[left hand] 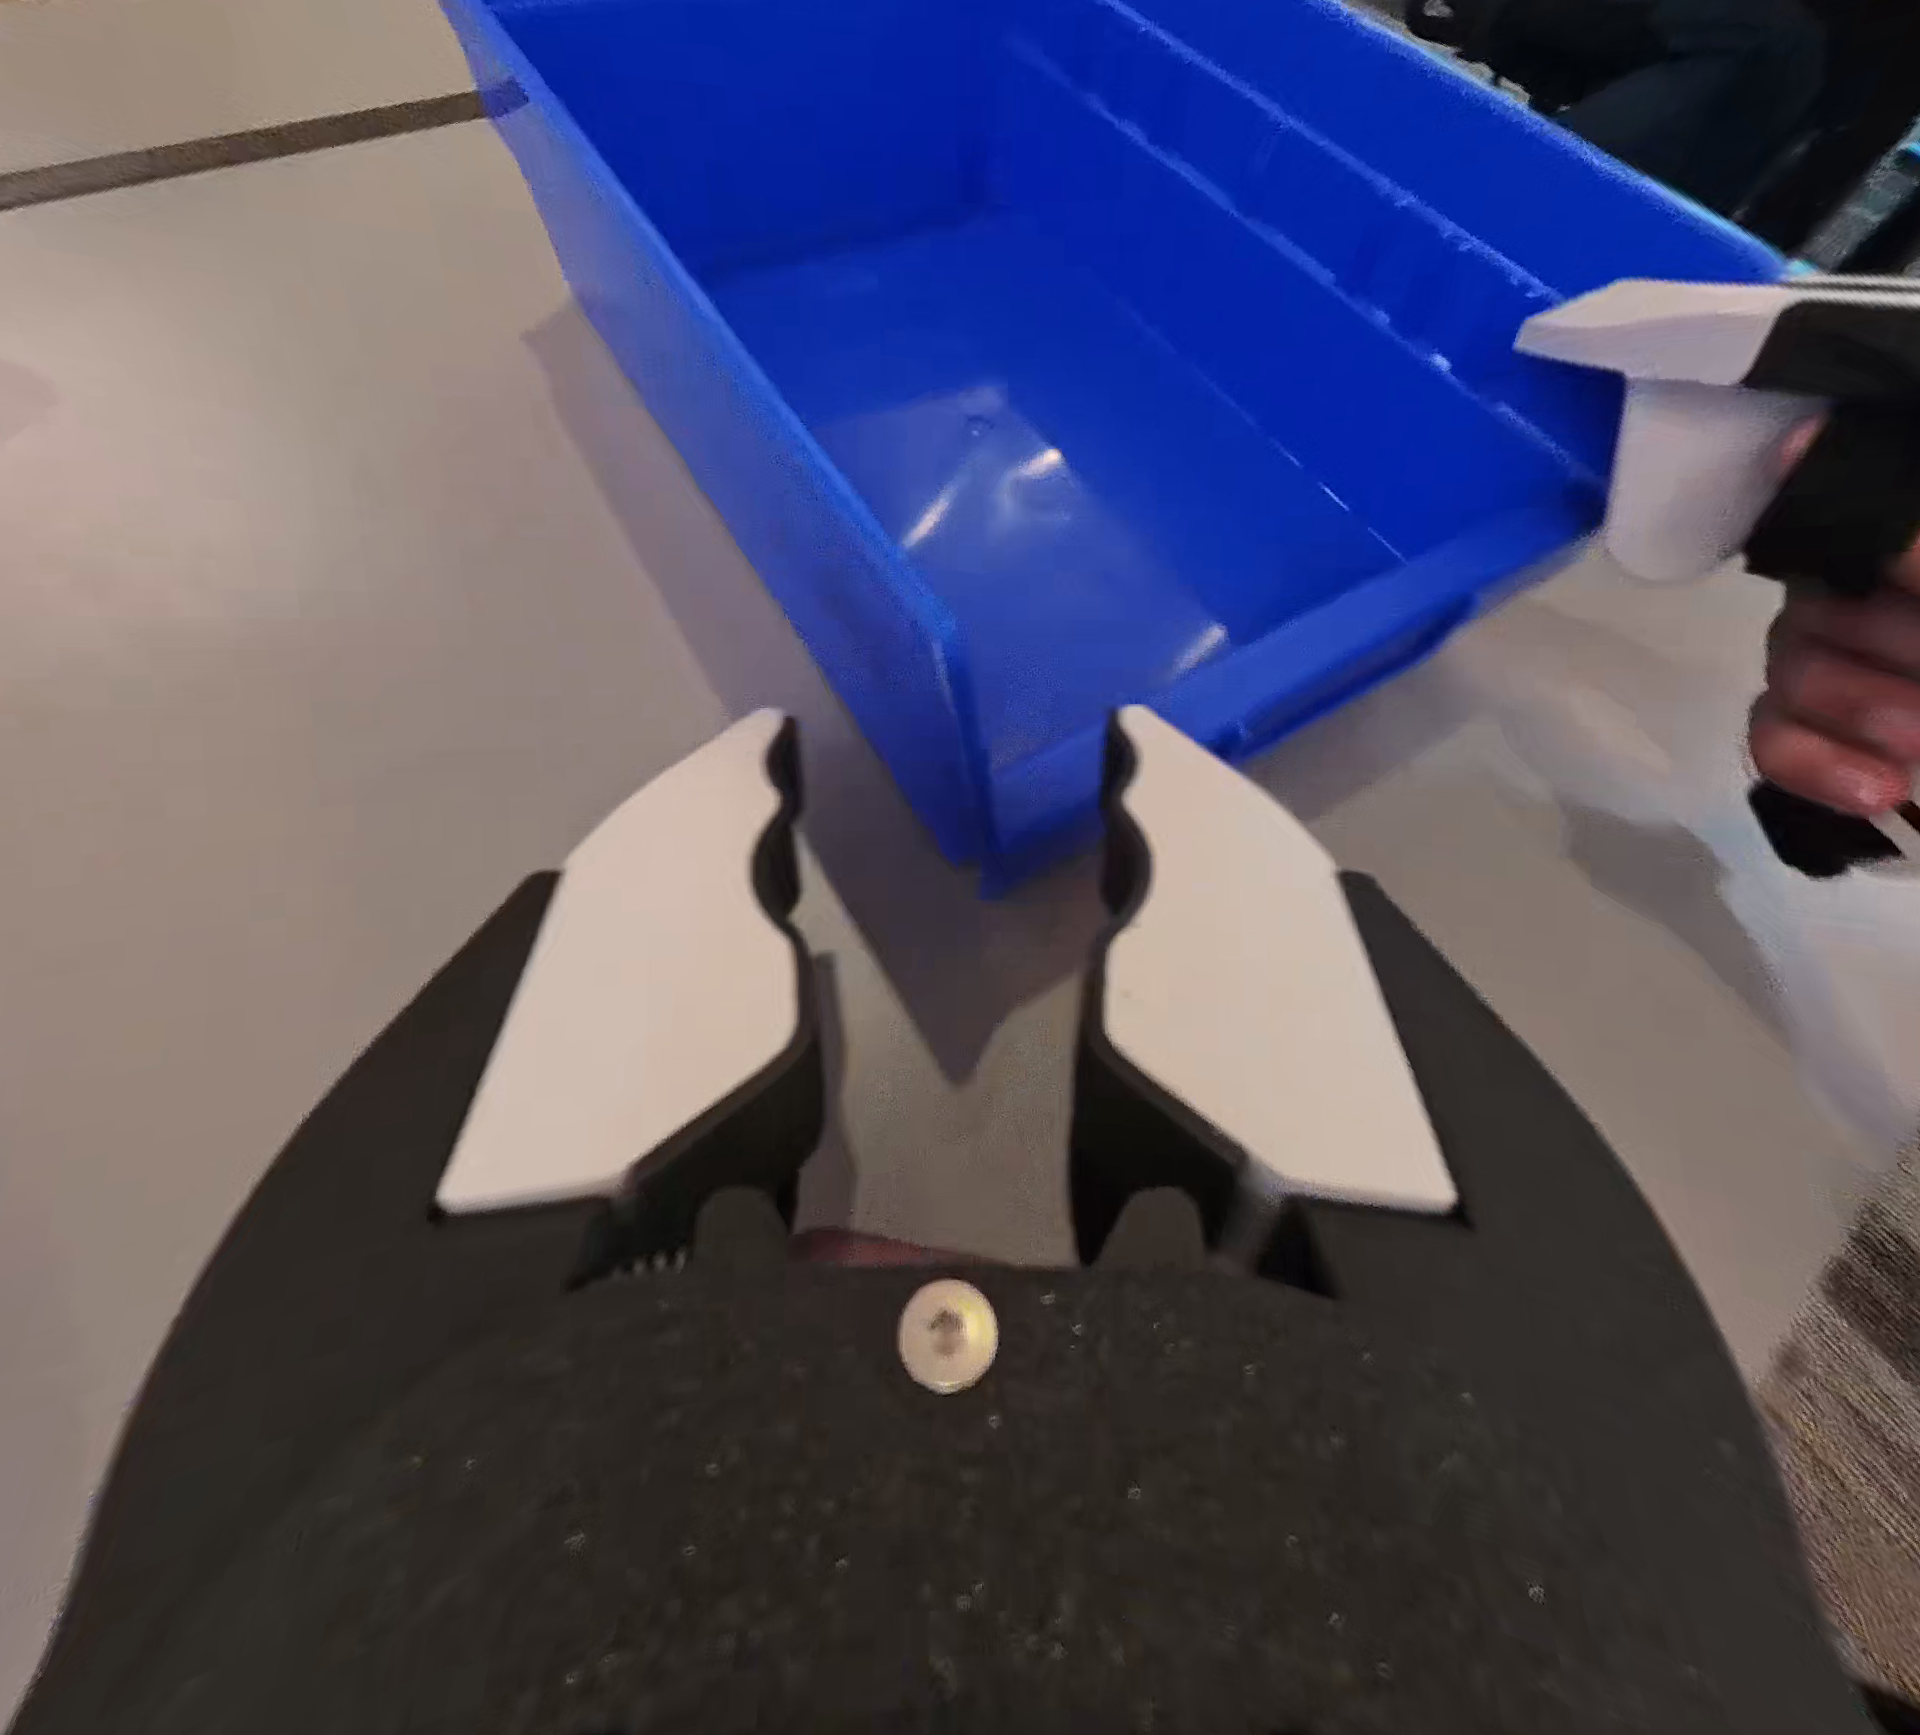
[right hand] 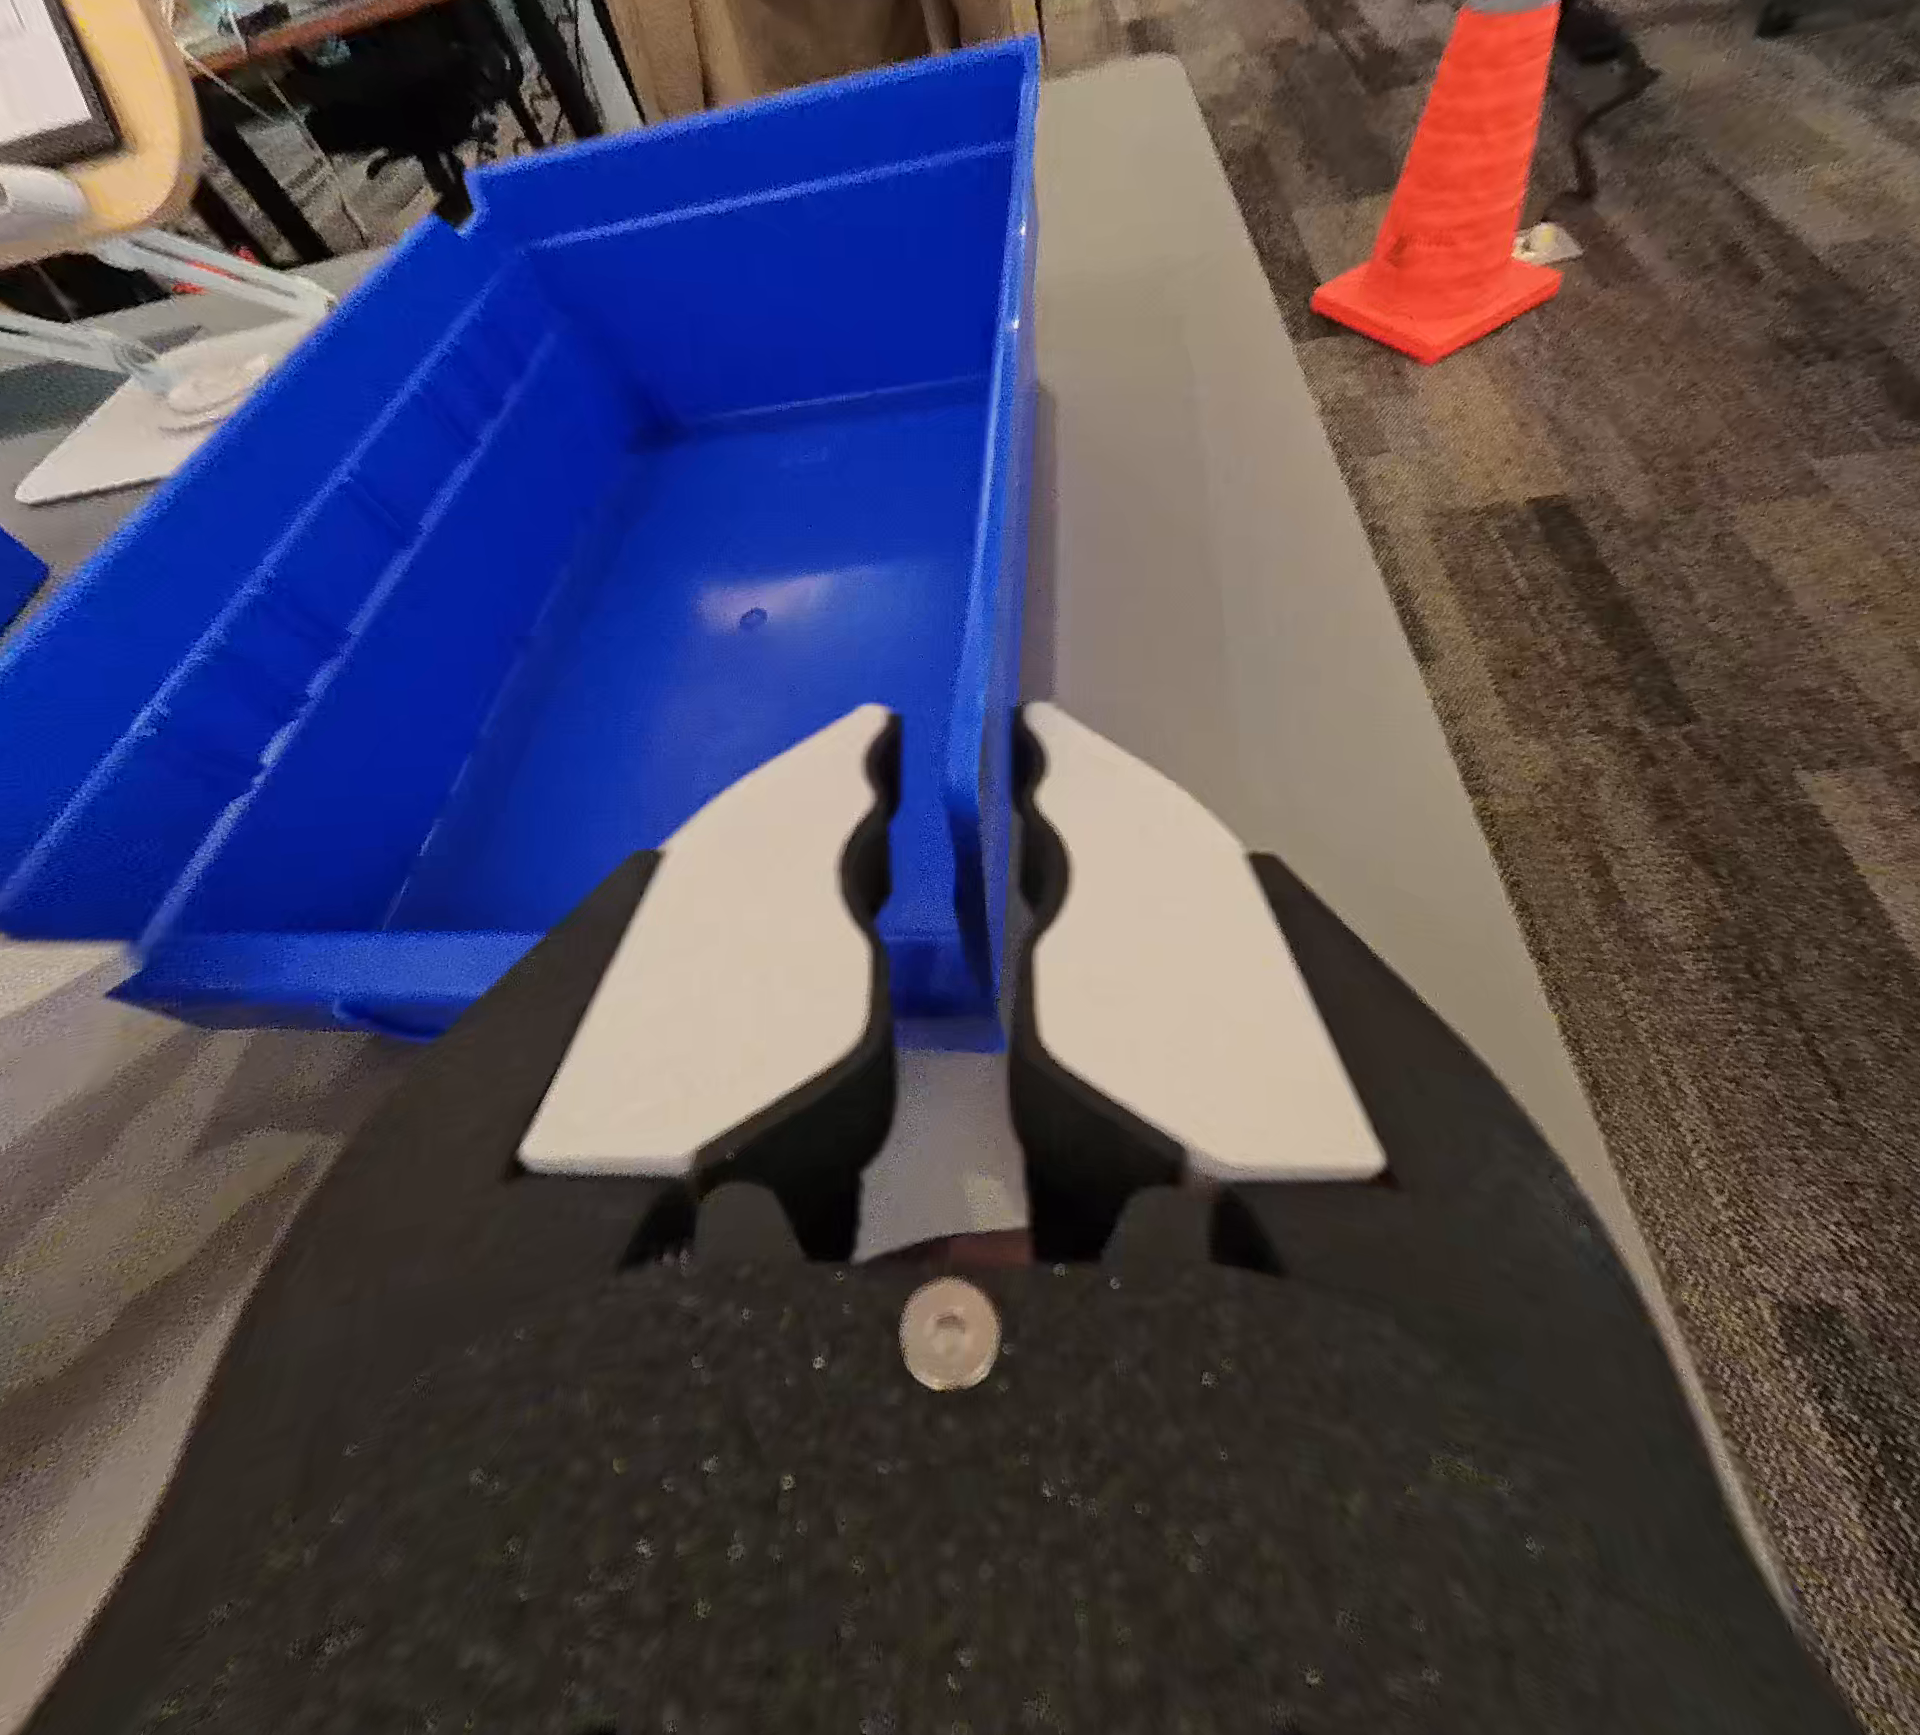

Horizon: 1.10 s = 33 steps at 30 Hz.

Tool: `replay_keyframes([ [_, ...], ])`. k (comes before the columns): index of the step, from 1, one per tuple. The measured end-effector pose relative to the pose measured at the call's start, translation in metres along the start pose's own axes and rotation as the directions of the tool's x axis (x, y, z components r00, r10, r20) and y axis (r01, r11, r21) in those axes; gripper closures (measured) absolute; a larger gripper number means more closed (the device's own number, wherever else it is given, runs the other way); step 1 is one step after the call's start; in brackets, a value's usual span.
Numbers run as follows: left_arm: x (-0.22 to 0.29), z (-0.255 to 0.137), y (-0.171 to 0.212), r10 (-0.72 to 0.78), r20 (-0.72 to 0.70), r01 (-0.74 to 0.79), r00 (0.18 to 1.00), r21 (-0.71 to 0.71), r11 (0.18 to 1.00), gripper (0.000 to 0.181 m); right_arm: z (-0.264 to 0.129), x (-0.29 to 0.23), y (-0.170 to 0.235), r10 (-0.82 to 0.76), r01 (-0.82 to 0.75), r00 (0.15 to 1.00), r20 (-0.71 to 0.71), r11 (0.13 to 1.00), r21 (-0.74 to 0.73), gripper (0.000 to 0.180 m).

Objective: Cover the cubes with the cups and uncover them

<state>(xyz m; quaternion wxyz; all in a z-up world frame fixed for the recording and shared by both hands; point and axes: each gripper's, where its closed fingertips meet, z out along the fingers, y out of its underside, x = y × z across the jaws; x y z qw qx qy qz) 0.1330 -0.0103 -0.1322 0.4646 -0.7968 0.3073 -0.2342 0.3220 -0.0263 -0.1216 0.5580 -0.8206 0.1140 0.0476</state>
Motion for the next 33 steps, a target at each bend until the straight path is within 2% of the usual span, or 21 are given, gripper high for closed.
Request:
replay_keyframes([
  [1, -0.003, -0.016, -0.002, 0.009, -0.019, -0.009, 1.000, 0.016, 1.000, 0.120, -0.008, 0.001, -0.004, -0.006, 0.006, 0.999, -0.035, 1.000, 0.019, 0.151],
  [4, -0.028, -0.088, -0.006, 0.074, -0.046, -0.070, 0.996, 0.084, 0.994, 0.122, -0.049, -0.014, -0.026, -0.054, 0.076, 0.986, -0.155, 0.987, 0.140, 0.142],
  [6, -0.066, -0.144, -0.008, 0.110, 0.020, -0.112, 0.994, 0.128, 0.985, 0.123, -0.073, -0.062, -0.045, -0.096, 0.123, 0.989, -0.117, 0.961, 0.247, 0.139],
  [9, -0.158, -0.227, -0.009, 0.085, 0.250, -0.138, 0.965, 0.202, 0.970, 0.125, -0.085, -0.185, -0.048, -0.188, 0.136, 0.975, 0.120, 0.929, 0.344, 0.137],
  [12, -0.264, -0.292, 0.012, 0.004, 0.486, -0.123, 0.874, 0.211, 0.970, 0.126, -0.073, -0.335, -0.004, -0.240, 0.106, 0.861, 0.449, 0.947, 0.304, 0.131],
  [13, -0.296, -0.304, 0.026, -0.019, 0.545, -0.099, 0.838, 0.187, 0.977, 0.125, -0.062, -0.374, 0.018, -0.252, 0.136, 0.830, 0.497, 0.957, 0.258, 0.127],
  [15, -0.342, -0.311, 0.052, -0.084, 0.577, -0.011, 0.812, 0.158, 0.987, 0.119, -0.031, -0.421, 0.051, -0.272, 0.215, 0.834, 0.479, 0.961, 0.172, 0.114],
  [17, -0.363, -0.301, 0.074, -0.157, 0.539, 0.088, 0.828, 0.151, 0.985, 0.118, -0.004, -0.442, 0.062, -0.264, 0.224, 0.864, 0.429, 0.964, 0.142, 0.113],
  [20, -0.366, -0.274, 0.092, -0.205, 0.464, 0.167, 0.862, 0.122, 0.978, 0.118, 0.032, -0.453, 0.068, -0.256, 0.232, 0.898, 0.357, 0.967, 0.108, 0.115],
  [22, -0.362, -0.258, 0.093, -0.220, 0.415, 0.189, 0.883, 0.115, 0.975, 0.117, 0.051, -0.455, 0.079, -0.242, 0.247, 0.904, 0.353, 0.969, 0.033, 0.128],
  [24, -0.361, -0.255, 0.091, -0.277, 0.413, 0.247, 0.868, 0.125, 0.961, 0.159, 0.055, -0.460, 0.081, -0.182, 0.197, 0.904, 0.388, 0.980, 0.002, 0.153],
  [25, -0.364, -0.258, 0.090, -0.263, 0.456, 0.233, 0.850, 0.122, 0.965, 0.171, 0.056, -0.457, 0.079, -0.157, 0.168, 0.920, 0.359, 0.986, 0.001, 0.161],
  [26, -0.366, -0.261, 0.091, -0.233, 0.484, 0.211, 0.843, 0.099, 0.972, 0.175, 0.057, -0.455, 0.078, -0.136, 0.146, 0.932, 0.336, 0.989, -0.005, 0.168],
  [30, -0.375, -0.280, 0.098, -0.200, 0.537, 0.186, 0.819, 0.081, 0.979, 0.177, 0.049, -0.475, 0.083, -0.102, 0.100, 0.948, 0.302, 0.995, 0.023, 0.170],
  [33, -0.398, -0.307, 0.097, -0.201, 0.571, 0.180, 0.796, 0.094, 0.979, 0.177, 0.040, -0.510, 0.082, -0.061, 0.040, 0.954, 0.295, 0.996, 0.075, 0.170],
])
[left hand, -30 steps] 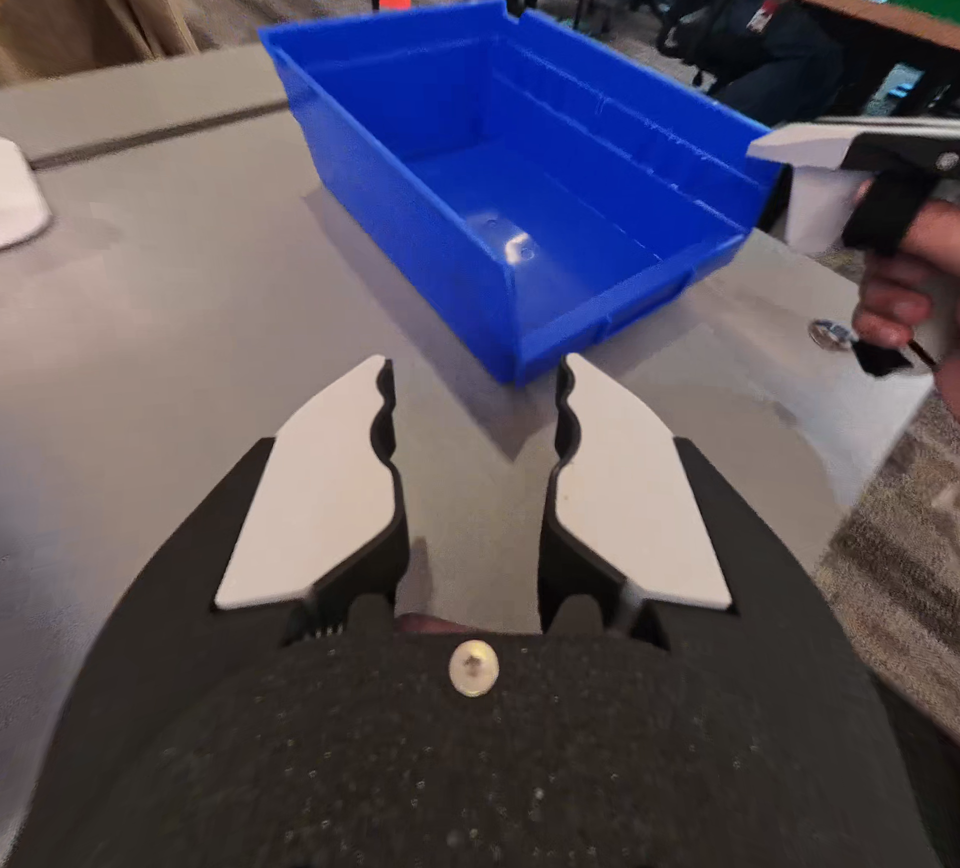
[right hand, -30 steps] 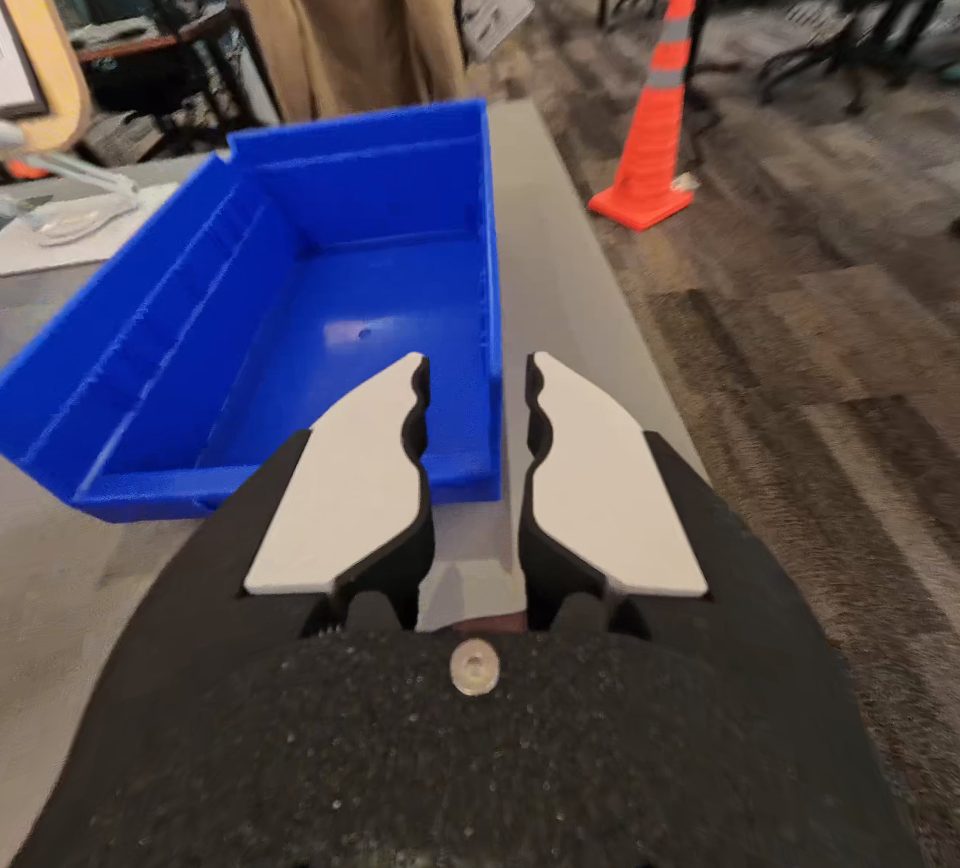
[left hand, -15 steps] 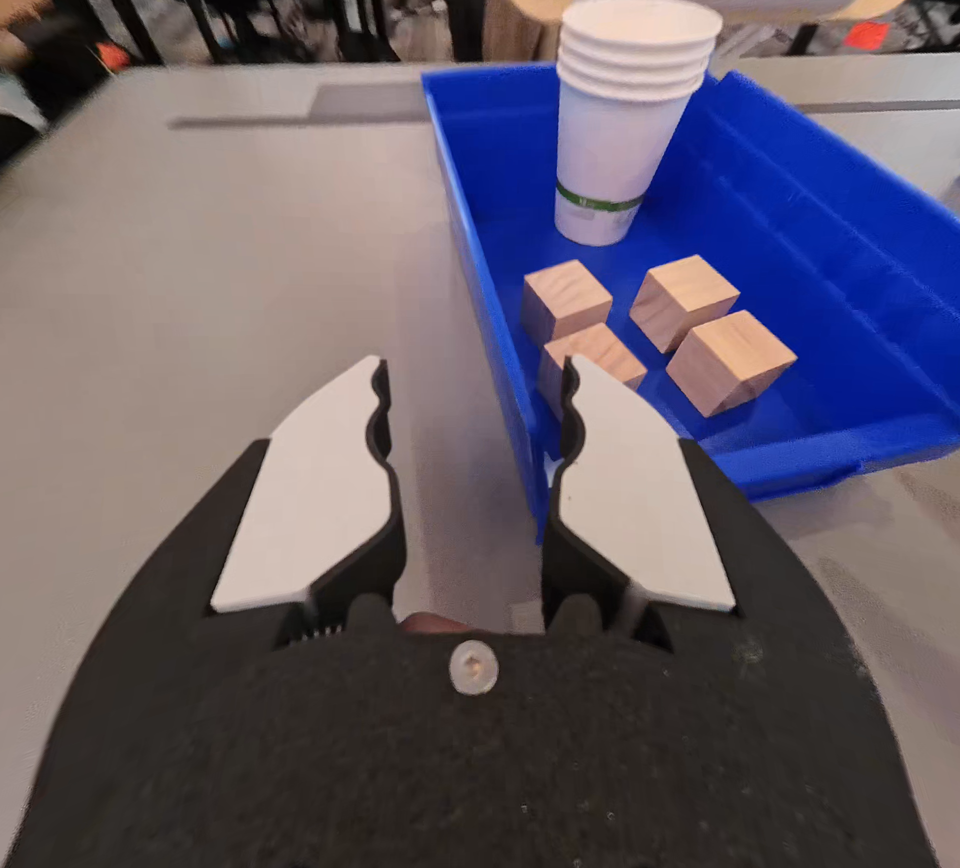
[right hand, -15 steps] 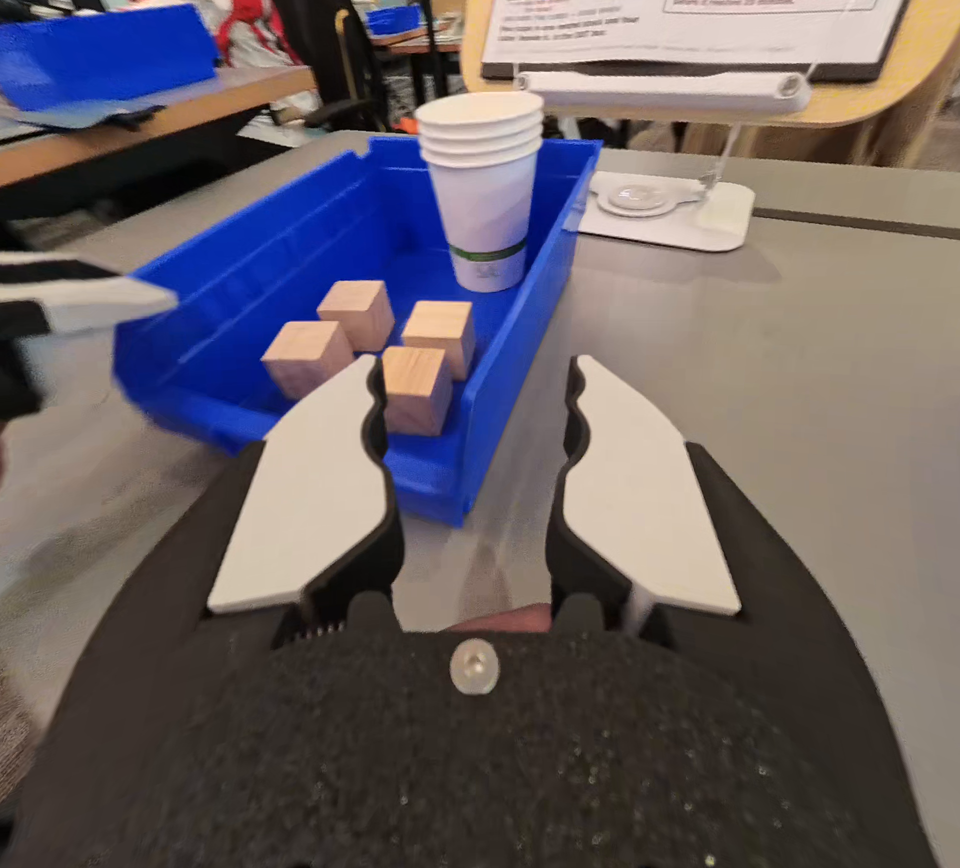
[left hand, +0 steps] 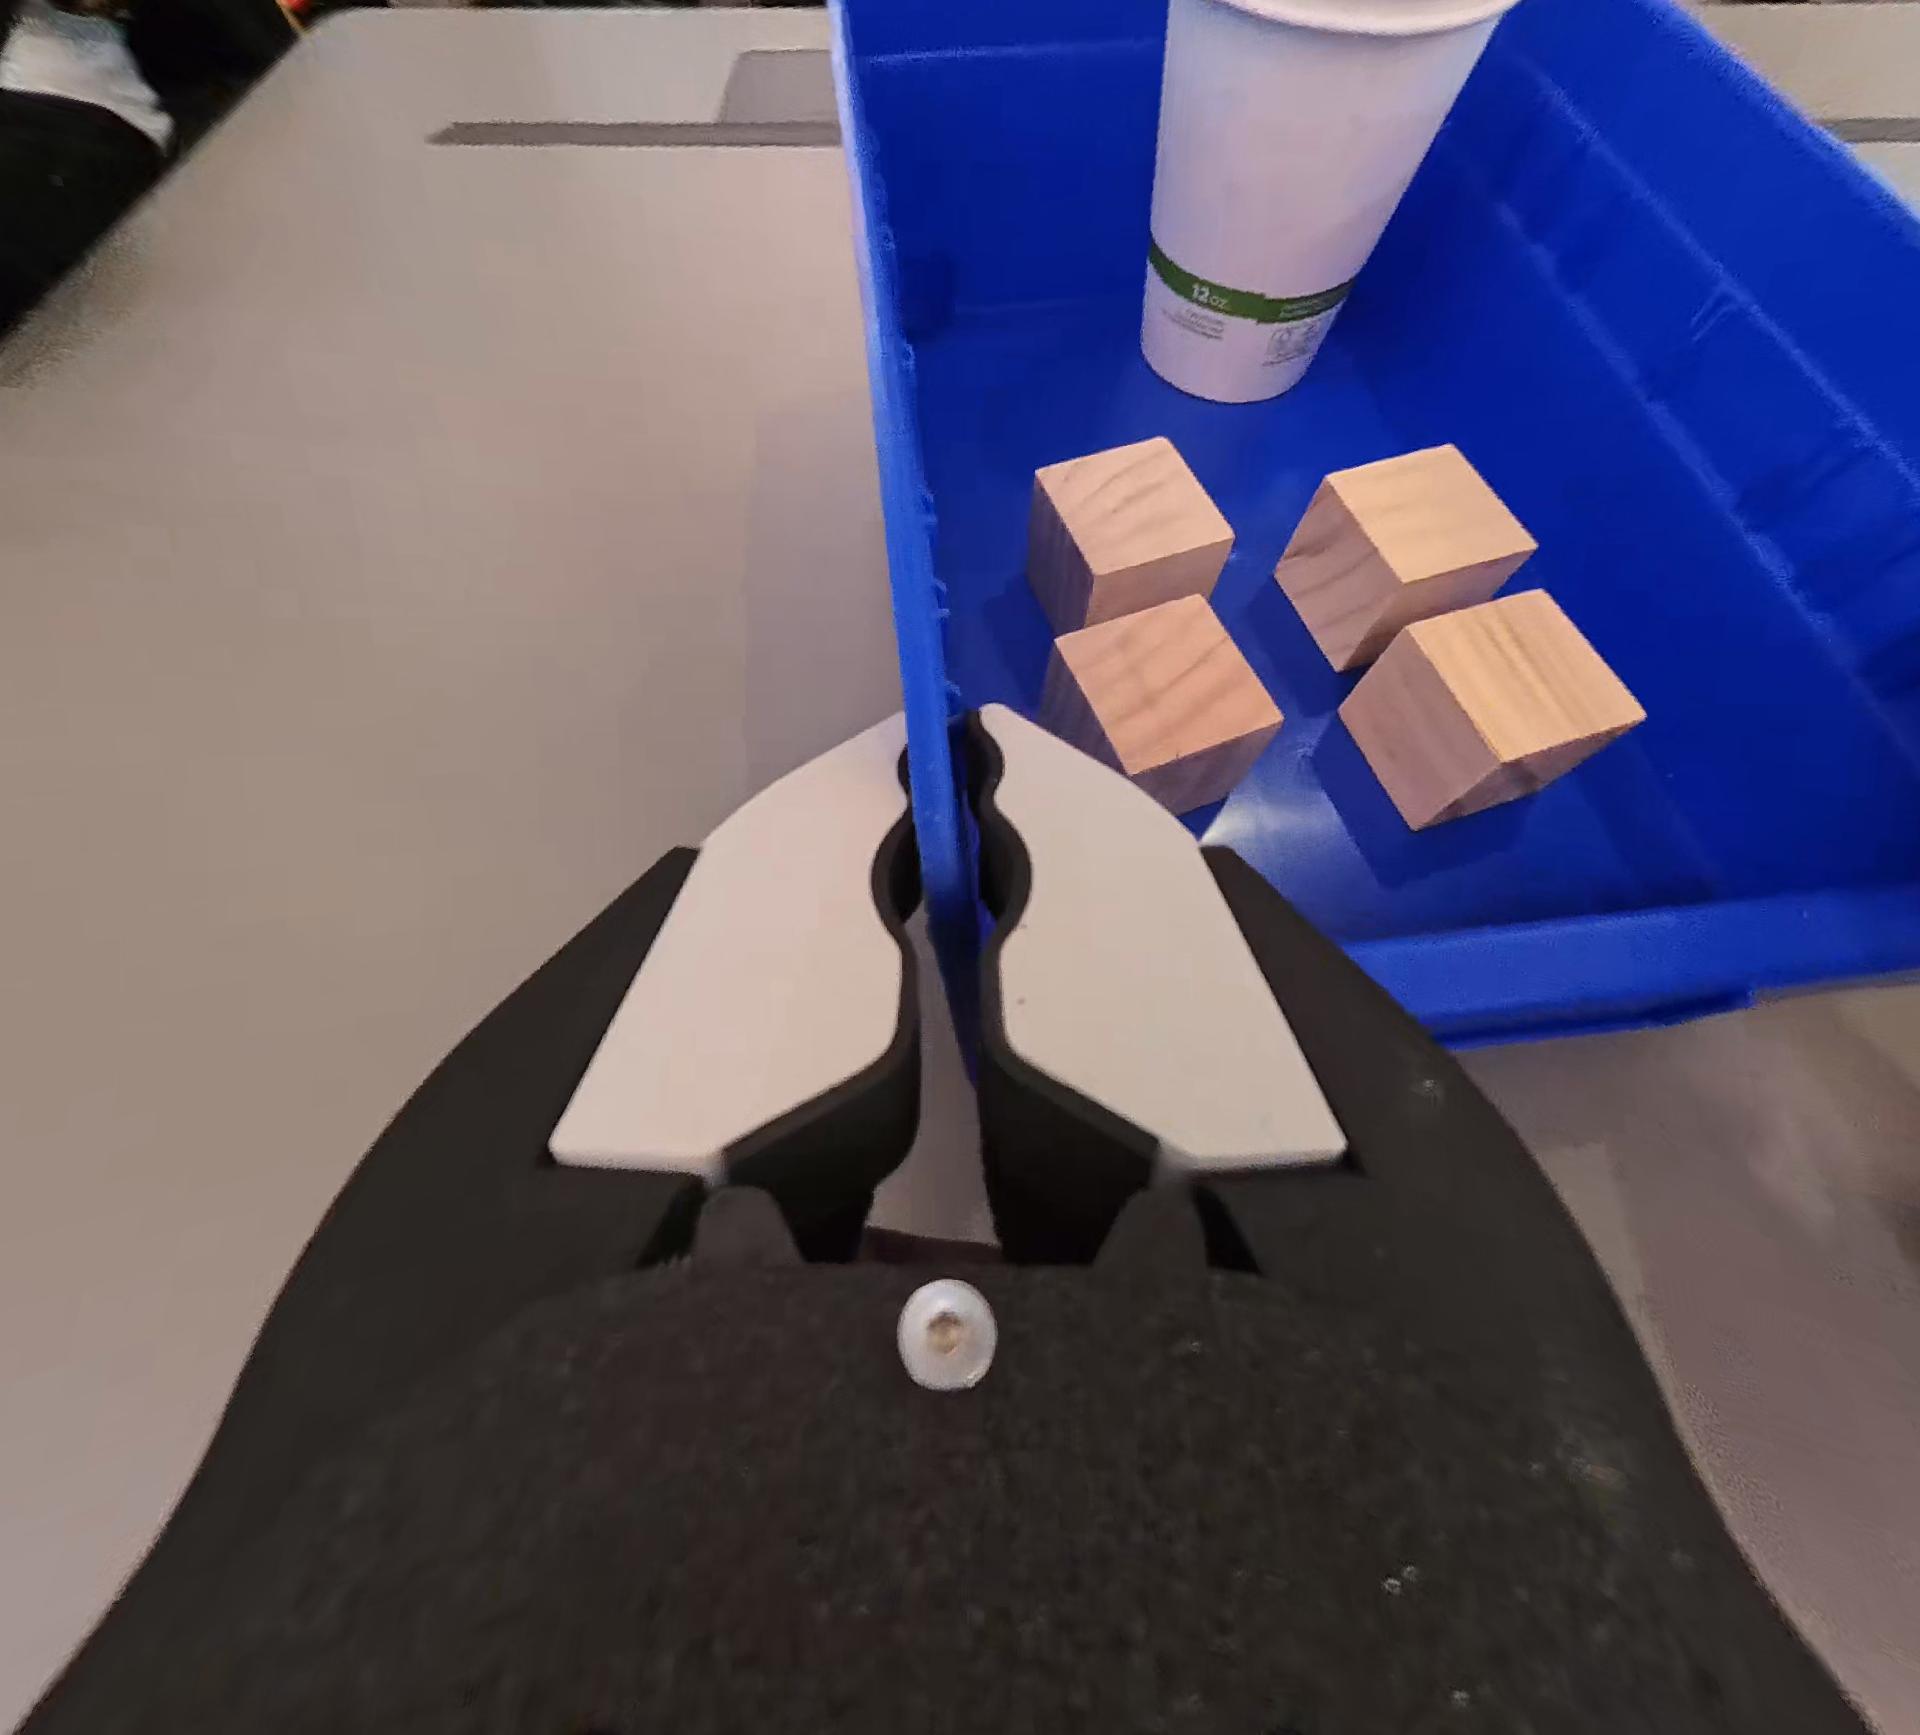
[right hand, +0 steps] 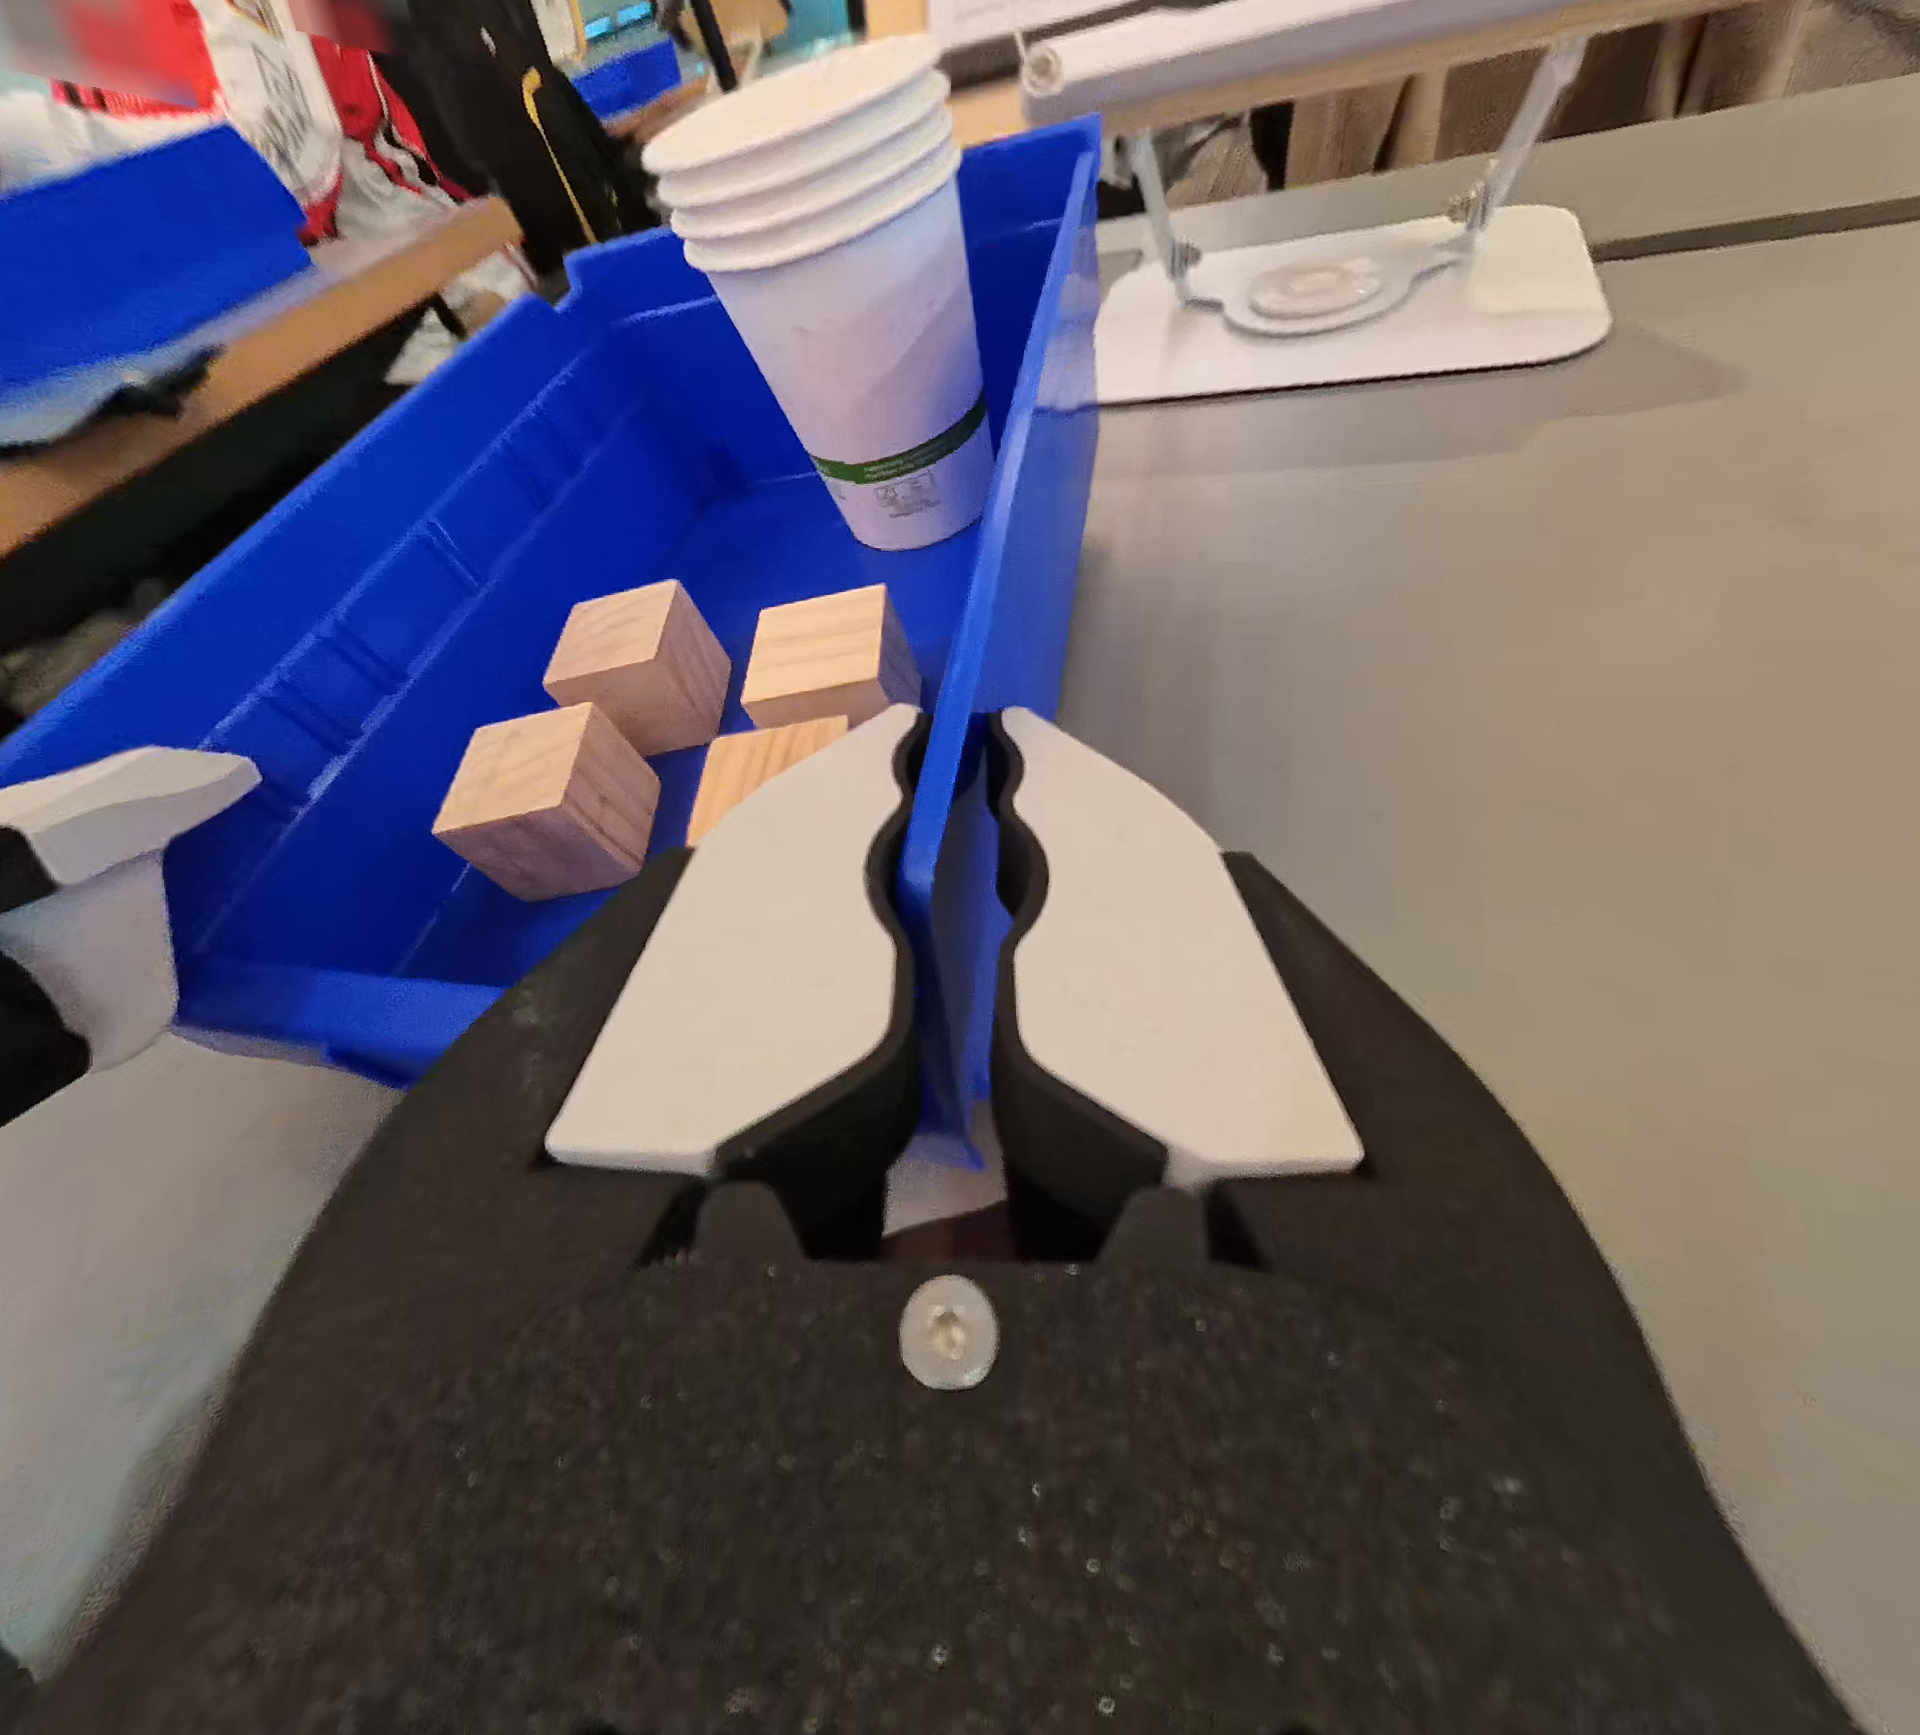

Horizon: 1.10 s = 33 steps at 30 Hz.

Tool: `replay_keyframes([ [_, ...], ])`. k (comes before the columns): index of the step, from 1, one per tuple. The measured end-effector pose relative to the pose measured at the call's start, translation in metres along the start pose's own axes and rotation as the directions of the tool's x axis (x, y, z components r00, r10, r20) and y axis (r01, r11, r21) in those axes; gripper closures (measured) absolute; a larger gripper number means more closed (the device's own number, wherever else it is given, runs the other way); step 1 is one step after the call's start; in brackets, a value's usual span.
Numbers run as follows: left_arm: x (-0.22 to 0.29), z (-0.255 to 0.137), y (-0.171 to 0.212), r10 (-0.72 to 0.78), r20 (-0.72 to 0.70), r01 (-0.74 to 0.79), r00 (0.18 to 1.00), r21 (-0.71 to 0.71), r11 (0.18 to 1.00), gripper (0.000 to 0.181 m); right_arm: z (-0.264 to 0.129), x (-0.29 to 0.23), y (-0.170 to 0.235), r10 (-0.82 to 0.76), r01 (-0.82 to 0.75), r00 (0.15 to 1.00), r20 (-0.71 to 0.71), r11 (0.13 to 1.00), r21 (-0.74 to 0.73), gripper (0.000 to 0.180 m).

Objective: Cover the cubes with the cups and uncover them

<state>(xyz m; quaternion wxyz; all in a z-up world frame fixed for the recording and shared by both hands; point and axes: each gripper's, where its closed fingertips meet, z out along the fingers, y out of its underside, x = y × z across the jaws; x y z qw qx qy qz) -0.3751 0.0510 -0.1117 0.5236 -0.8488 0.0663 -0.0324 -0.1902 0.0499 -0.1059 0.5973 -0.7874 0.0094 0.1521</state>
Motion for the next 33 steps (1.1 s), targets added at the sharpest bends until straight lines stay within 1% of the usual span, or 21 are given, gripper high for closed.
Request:
replay_keyframes([
  [2, -0.029, -0.004, -0.007, 0.038, 0.030, -0.038, 0.999, -0.004, 0.999, 0.176, 0.002, -0.029, -0.001, 0.024, -0.022, 0.999, -0.039, 0.999, 0.042, 0.170],
  [5, -0.080, -0.008, -0.016, -0.009, 0.046, 0.008, 0.999, 0.016, 1.000, 0.176, 0.018, -0.080, -0.001, 0.013, -0.012, 1.000, -0.023, 0.999, 0.042, 0.170],
  [8, -0.131, -0.005, -0.013, -0.036, 0.060, 0.036, 0.998, -0.010, 0.999, 0.176, 0.045, -0.124, 0.007, -0.012, 0.012, 1.000, 0.007, 1.000, -0.021, 0.170],
  [11, -0.165, 0.004, -0.001, -0.061, 0.066, 0.064, 0.996, -0.048, 0.997, 0.176, 0.068, -0.149, 0.021, -0.018, 0.018, 1.000, 0.002, 0.996, -0.086, 0.170],
  [13, -0.178, 0.012, 0.006, -0.063, 0.054, 0.066, 0.997, -0.052, 0.996, 0.176, 0.078, -0.156, 0.030, -0.033, 0.032, 0.999, -0.011, 0.993, -0.109, 0.170],
  [15, -0.181, 0.018, 0.007, -0.054, 0.031, 0.055, 0.998, -0.029, 0.998, 0.176, 0.082, -0.157, 0.033, -0.039, 0.038, 0.999, -0.008, 0.997, -0.074, 0.170],
  [17, -0.183, 0.023, 0.004, -0.064, 0.006, 0.064, 0.998, -0.025, 0.998, 0.176, 0.082, -0.159, 0.034, -0.026, 0.028, 0.999, 0.023, 0.998, -0.062, 0.166],
  [19, -0.187, 0.031, 0.001, -0.109, 0.022, 0.109, 0.994, -0.019, 0.994, 0.176, 0.084, -0.163, 0.035, -0.064, 0.068, 0.996, 0.055, 0.995, -0.075, 0.163],
  [20, -0.189, 0.034, -0.001, -0.131, 0.028, 0.131, 0.991, -0.013, 0.991, 0.175, 0.084, -0.165, 0.035, -0.082, 0.089, 0.993, 0.089, 0.993, -0.081, 0.158],
  [21, -0.189, 0.035, -0.002, -0.149, 0.034, 0.149, 0.988, -0.011, 0.989, 0.172, 0.081, -0.165, 0.033, -0.100, 0.110, 0.987, 0.127, 0.991, -0.082, 0.149],
  [22, -0.191, 0.033, -0.003, -0.165, 0.062, 0.166, 0.984, -0.003, 0.986, 0.155, 0.076, -0.159, 0.032, -0.129, 0.141, 0.982, 0.137, 0.987, -0.082, 0.132],
  [23, -0.195, 0.026, -0.005, -0.179, 0.106, 0.178, 0.978, 0.018, 0.984, 0.144, 0.067, -0.150, 0.029, -0.148, 0.161, 0.978, 0.146, 0.984, -0.076, 0.122],
  [24, -0.198, 0.014, -0.009, -0.187, 0.161, 0.180, 0.969, 0.060, 0.982, 0.144, 0.053, -0.146, 0.028, -0.150, 0.169, 0.967, 0.208, 0.982, -0.079, 0.113],
  [26, -0.197, -0.022, -0.024, -0.179, 0.256, 0.136, 0.950, 0.175, 0.975, 0.141, 0.010, -0.129, 0.026, -0.176, 0.210, 0.932, 0.318, 0.975, -0.075, 0.119],
  [27, -0.188, -0.041, -0.032, -0.162, 0.272, 0.102, 0.949, 0.223, 0.969, 0.139, -0.014, -0.112, 0.017, -0.209, 0.233, 0.920, 0.332, 0.972, -0.034, 0.120],
  [28, -0.173, -0.056, -0.037, -0.137, 0.263, 0.070, 0.955, 0.249, 0.966, 0.140, -0.035, -0.086, 0.005, -0.249, 0.257, 0.920, 0.301, 0.966, 0.014, 0.122],
  [29, -0.150, -0.068, -0.040, -0.110, 0.223, 0.051, 0.968, 0.256, 0.965, 0.141, -0.053, -0.049, -0.010, -0.279, 0.273, 0.935, 0.220, 0.960, 0.060, 0.130],
  [30, -0.122, -0.077, -0.039, -0.084, 0.152, 0.043, 0.985, 0.254, 0.966, 0.141, -0.070, -0.006, -0.027, -0.294, 0.284, 0.948, 0.120, 0.954, 0.095, 0.140],
  [32, -0.057, -0.092, -0.034, -0.035, -0.013, 0.037, 0.999, 0.265, 0.964, 0.144, -0.103, 0.097, -0.058, -0.274, 0.290, 0.953, -0.131, 0.948, 0.132, 0.142],
  [33, -0.025, -0.096, -0.027, -0.005, -0.080, 0.026, 0.997, 0.267, 0.963, 0.147, -0.119, 0.149, -0.068, -0.260, 0.299, 0.932, -0.254, 0.945, 0.131, 0.141],
])
